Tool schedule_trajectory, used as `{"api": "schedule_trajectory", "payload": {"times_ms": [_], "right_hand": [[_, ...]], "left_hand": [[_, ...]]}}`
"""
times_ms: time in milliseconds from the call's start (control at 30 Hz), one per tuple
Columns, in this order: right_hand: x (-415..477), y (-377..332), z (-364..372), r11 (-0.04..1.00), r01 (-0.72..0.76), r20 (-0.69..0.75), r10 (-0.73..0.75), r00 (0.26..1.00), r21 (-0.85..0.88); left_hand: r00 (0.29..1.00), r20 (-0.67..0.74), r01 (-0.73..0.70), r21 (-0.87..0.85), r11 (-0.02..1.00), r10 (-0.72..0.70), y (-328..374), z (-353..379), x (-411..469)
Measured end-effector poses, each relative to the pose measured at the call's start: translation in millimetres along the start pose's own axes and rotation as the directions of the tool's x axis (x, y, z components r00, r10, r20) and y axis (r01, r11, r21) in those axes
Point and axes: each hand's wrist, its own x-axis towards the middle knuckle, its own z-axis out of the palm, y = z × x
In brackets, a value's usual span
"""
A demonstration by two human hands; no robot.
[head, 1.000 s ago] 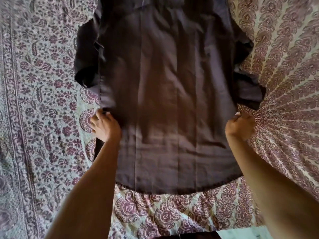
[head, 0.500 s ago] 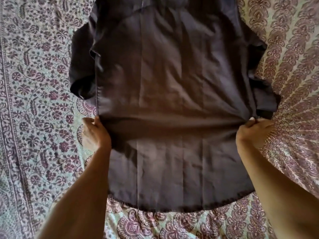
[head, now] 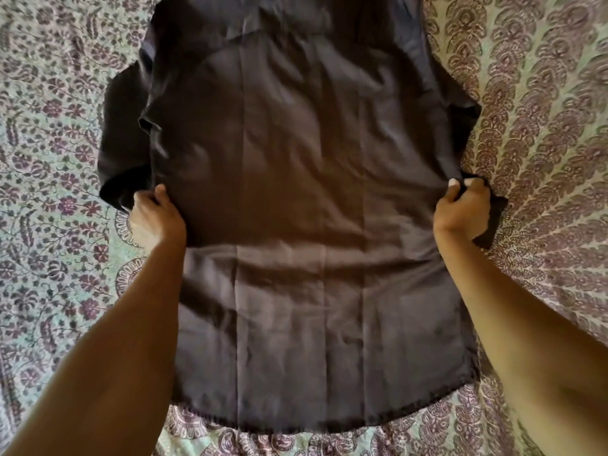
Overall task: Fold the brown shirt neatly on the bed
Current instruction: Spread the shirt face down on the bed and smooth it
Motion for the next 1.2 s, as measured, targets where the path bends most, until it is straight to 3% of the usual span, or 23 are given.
{"api": "schedule_trajectory", "payload": {"times_ms": [167,233,333,500,633,700,867,1000,1200], "right_hand": [[2,8,7,0.999,-0.02,0.022,0.021,1.0,-0.025],[-1,7,9,0.996,0.004,-0.047,-0.009,0.999,-0.089],[1,-5,8,0.985,0.095,-0.126,-0.113,0.986,-0.141],[35,-54,22,0.972,0.234,-0.072,-0.233,0.97,0.012],[59,-91,35,0.997,0.065,0.02,-0.065,0.998,0.032],[69,-108,41,0.999,0.0,0.038,-0.002,0.999,0.042],[97,-125,54,0.997,-0.064,0.025,0.063,0.998,0.045],[109,-120,64,0.997,-0.069,-0.03,0.07,0.997,0.041],[106,-123,65,0.993,-0.12,-0.124,0.118,0.985,-0.005]], "left_hand": [[0.999,0.004,0.035,-0.005,0.999,-0.035,0,1,7],[0.997,-0.079,-0.004,-0.033,0.999,0.001,2,2,3],[0.973,-0.181,-0.127,0.098,0.987,0.143,18,-3,-4],[0.916,-0.069,-0.379,0.165,0.91,0.394,74,8,9],[0.858,0.037,-0.507,0.23,0.831,0.513,109,28,31],[0.88,0.013,-0.466,0.222,0.856,0.475,126,34,47],[0.985,0.017,-0.173,0.126,0.977,0.172,148,37,89],[0.989,0.046,-0.146,0.073,0.987,0.143,150,35,111],[0.983,-0.049,-0.175,0.073,0.982,0.179,150,43,116]]}}
